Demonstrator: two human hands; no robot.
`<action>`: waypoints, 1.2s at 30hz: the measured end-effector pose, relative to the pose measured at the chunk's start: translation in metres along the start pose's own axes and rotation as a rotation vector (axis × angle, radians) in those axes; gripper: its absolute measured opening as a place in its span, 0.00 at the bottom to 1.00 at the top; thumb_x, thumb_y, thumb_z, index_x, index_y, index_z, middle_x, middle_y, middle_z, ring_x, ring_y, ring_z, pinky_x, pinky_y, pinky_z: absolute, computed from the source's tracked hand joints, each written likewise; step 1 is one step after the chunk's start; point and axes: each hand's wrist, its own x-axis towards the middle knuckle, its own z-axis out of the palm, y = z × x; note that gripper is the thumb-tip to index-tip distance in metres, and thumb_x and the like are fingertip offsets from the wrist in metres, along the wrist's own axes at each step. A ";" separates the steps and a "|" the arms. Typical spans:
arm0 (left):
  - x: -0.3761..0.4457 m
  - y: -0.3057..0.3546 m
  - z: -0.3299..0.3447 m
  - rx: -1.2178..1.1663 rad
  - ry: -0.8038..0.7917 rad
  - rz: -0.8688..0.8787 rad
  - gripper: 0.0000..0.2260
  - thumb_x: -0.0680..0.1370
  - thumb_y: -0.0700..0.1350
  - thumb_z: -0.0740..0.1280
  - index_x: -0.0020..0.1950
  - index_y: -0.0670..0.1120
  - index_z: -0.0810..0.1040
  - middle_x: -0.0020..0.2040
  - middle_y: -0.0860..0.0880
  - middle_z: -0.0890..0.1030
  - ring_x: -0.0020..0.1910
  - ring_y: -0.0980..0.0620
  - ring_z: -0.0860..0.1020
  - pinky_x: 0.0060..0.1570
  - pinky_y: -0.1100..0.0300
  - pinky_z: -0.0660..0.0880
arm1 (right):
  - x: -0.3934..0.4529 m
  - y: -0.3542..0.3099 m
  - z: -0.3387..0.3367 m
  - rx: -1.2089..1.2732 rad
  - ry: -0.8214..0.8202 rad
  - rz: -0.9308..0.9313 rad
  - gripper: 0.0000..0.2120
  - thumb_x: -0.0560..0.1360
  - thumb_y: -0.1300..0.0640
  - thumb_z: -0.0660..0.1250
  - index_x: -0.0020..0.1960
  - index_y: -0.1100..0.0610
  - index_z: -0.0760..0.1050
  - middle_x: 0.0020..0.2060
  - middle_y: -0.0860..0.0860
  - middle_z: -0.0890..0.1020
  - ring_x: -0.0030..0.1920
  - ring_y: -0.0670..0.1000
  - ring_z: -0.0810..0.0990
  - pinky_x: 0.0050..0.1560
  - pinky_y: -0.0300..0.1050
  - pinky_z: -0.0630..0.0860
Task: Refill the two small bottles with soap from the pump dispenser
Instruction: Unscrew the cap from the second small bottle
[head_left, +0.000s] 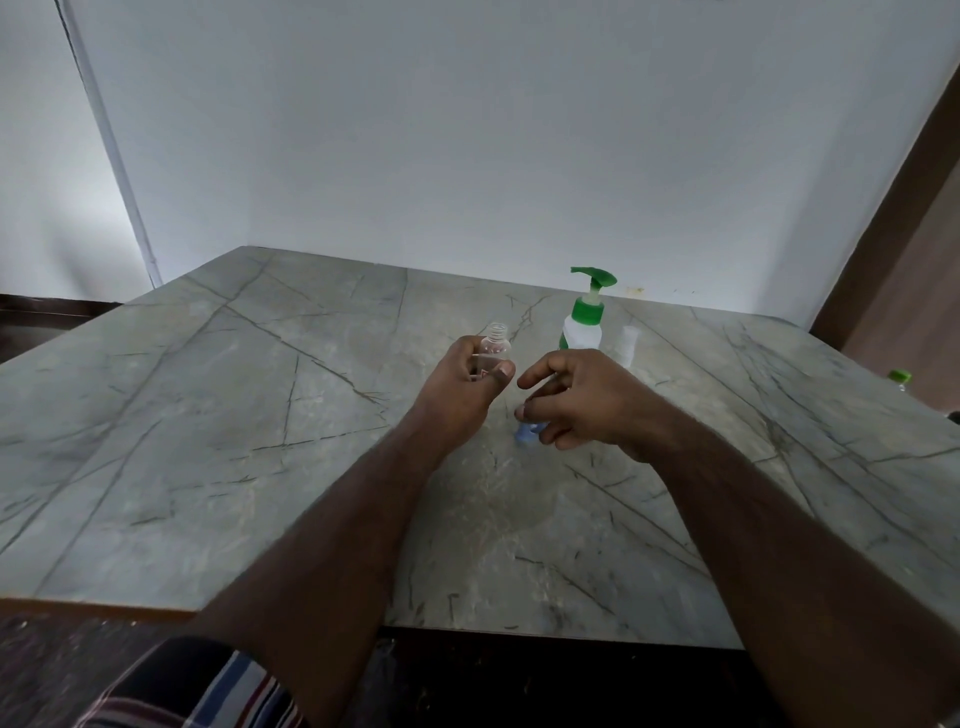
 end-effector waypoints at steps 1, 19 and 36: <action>0.000 0.000 0.000 -0.006 -0.003 -0.001 0.18 0.82 0.50 0.64 0.70 0.46 0.69 0.63 0.48 0.77 0.57 0.52 0.76 0.49 0.60 0.71 | -0.001 -0.002 -0.001 0.030 -0.021 0.016 0.14 0.71 0.57 0.75 0.55 0.55 0.78 0.43 0.54 0.85 0.37 0.52 0.86 0.36 0.42 0.81; 0.000 -0.001 -0.001 -0.030 0.003 0.004 0.15 0.81 0.49 0.66 0.67 0.47 0.72 0.58 0.49 0.80 0.52 0.52 0.78 0.47 0.59 0.71 | -0.007 0.003 0.000 -0.169 -0.162 -0.095 0.08 0.74 0.61 0.69 0.52 0.54 0.82 0.47 0.47 0.84 0.46 0.46 0.82 0.39 0.37 0.80; 0.002 -0.003 0.001 0.016 -0.009 0.015 0.17 0.81 0.52 0.65 0.69 0.49 0.70 0.59 0.53 0.78 0.54 0.54 0.77 0.51 0.57 0.74 | -0.001 0.012 -0.006 -0.243 -0.057 -0.103 0.11 0.69 0.62 0.74 0.51 0.54 0.83 0.49 0.47 0.84 0.45 0.43 0.81 0.35 0.32 0.70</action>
